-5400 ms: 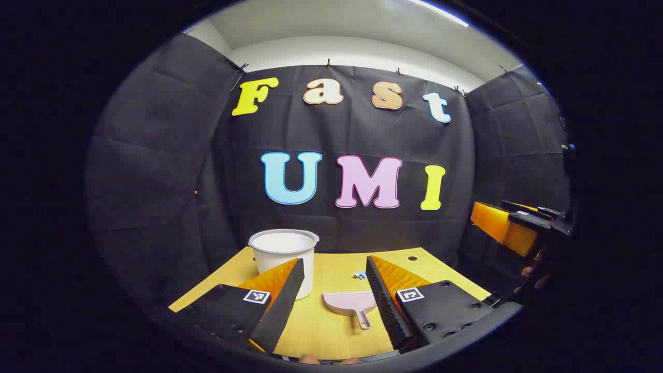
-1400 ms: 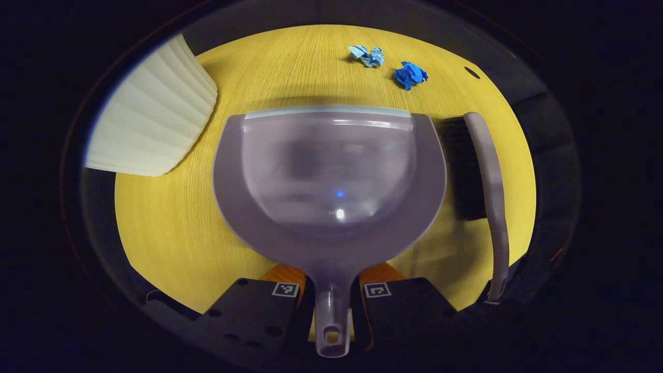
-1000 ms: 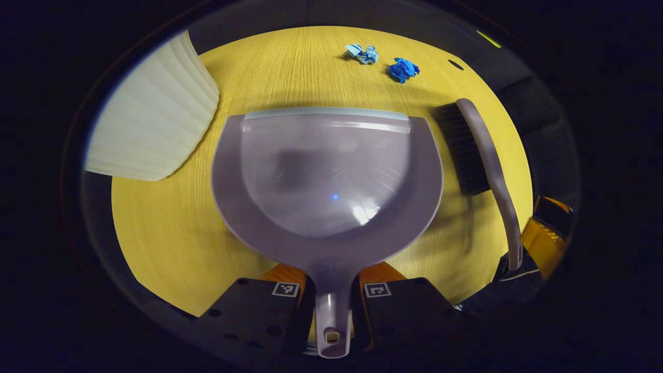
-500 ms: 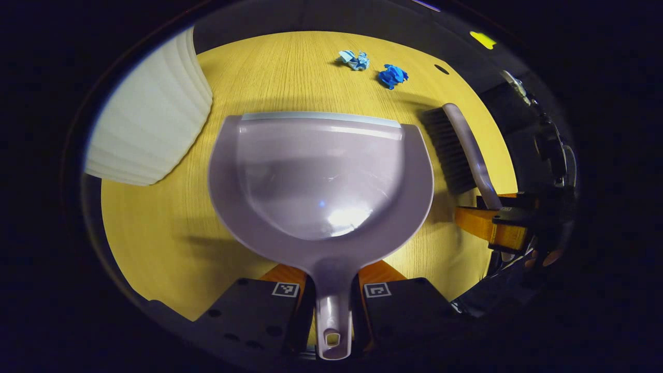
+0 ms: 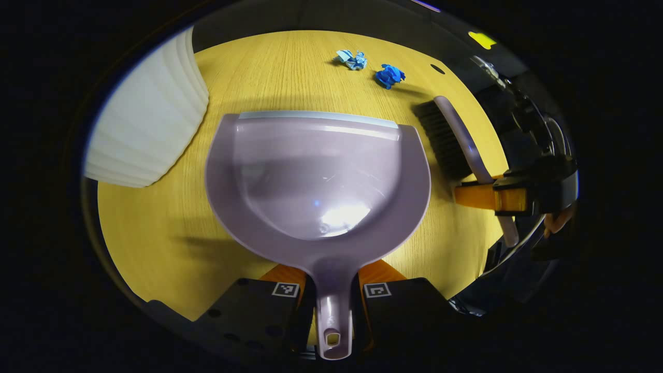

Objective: Pick up the small broom and dustpan from the desktop, sweep the trash into the dustpan with the broom, and then empty the trash into the garbage bin.

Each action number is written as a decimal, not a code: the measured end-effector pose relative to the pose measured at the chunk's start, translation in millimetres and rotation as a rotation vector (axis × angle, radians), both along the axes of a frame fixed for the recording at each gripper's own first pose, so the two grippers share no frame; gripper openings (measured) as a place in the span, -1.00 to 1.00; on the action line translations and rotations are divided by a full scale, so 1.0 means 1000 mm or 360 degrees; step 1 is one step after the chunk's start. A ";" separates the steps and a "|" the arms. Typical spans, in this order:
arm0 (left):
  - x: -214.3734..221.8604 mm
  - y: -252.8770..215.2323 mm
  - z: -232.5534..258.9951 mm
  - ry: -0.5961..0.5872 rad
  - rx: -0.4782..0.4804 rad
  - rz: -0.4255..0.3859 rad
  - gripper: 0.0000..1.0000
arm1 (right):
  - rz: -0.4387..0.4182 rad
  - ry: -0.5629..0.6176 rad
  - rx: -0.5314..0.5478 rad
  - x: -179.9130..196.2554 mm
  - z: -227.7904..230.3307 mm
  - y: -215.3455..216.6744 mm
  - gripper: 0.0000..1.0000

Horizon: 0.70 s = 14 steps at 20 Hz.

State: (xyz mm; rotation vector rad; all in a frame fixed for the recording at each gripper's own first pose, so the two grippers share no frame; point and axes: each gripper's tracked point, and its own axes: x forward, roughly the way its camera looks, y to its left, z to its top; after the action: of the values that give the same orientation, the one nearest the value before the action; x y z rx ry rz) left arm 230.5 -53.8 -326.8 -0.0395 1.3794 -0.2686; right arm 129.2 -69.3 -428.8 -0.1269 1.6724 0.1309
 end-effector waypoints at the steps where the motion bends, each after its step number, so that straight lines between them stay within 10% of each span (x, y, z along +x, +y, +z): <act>1: 0.002 0.001 0.000 0.0003 0.0008 -0.0016 -0.42 | 0.0015 -0.0018 0.0011 0.009 0.003 0.001 -0.42; 14: 0.036 0.032 0.007 0.0024 0.0119 -0.0300 -0.40 | 0.0155 -0.0224 -0.0064 0.172 -0.015 -0.007 -0.43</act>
State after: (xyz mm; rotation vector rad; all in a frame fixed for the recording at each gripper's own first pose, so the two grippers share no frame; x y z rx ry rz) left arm 266.1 -22.3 -319.9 0.1512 1.4088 -0.3741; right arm 300.9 -76.2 -444.0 -0.2429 1.5291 0.1582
